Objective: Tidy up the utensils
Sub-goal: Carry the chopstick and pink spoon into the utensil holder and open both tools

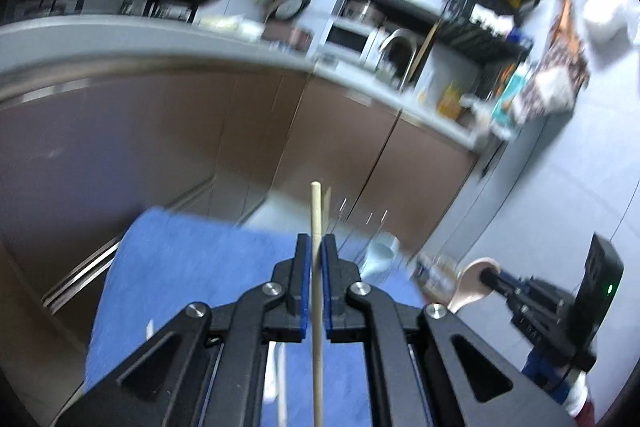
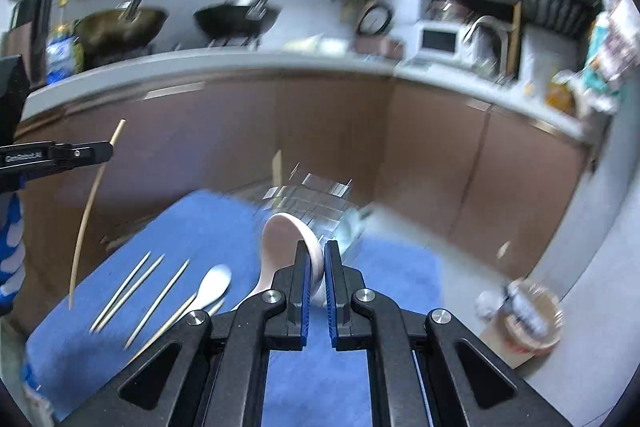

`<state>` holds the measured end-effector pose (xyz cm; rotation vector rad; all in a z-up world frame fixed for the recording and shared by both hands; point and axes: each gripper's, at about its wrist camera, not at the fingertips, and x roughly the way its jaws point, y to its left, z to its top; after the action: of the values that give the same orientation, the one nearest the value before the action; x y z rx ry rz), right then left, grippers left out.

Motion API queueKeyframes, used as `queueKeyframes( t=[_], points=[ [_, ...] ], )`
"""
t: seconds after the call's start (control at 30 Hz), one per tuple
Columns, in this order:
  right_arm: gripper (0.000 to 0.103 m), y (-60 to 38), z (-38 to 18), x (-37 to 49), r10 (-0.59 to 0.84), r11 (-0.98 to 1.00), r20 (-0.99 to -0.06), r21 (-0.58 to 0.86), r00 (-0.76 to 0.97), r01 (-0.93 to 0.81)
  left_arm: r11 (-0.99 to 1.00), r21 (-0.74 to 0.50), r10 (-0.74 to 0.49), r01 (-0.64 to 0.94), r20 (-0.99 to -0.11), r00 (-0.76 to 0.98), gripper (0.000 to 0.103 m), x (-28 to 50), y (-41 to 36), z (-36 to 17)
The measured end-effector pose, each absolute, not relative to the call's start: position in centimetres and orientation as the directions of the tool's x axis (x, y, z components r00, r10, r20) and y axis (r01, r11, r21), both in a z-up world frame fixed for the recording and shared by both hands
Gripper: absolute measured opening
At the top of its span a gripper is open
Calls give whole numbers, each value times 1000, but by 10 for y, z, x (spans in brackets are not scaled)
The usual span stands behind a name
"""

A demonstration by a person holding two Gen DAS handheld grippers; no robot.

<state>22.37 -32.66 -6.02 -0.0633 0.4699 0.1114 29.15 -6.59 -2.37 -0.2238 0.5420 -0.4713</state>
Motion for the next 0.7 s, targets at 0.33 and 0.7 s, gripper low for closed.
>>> queueKeyframes(
  t=[0.33, 0.7],
  points=[
    [7, -321, -45, 286, -103, 985, -315, -166, 943, 52, 855, -360, -462, 373, -203, 863, 4, 355, -133, 15],
    [7, -322, -105, 341, -172, 966, -323, -241, 931, 95, 929, -248, -322, 274, -183, 929, 5, 420, -200, -55]
  ],
)
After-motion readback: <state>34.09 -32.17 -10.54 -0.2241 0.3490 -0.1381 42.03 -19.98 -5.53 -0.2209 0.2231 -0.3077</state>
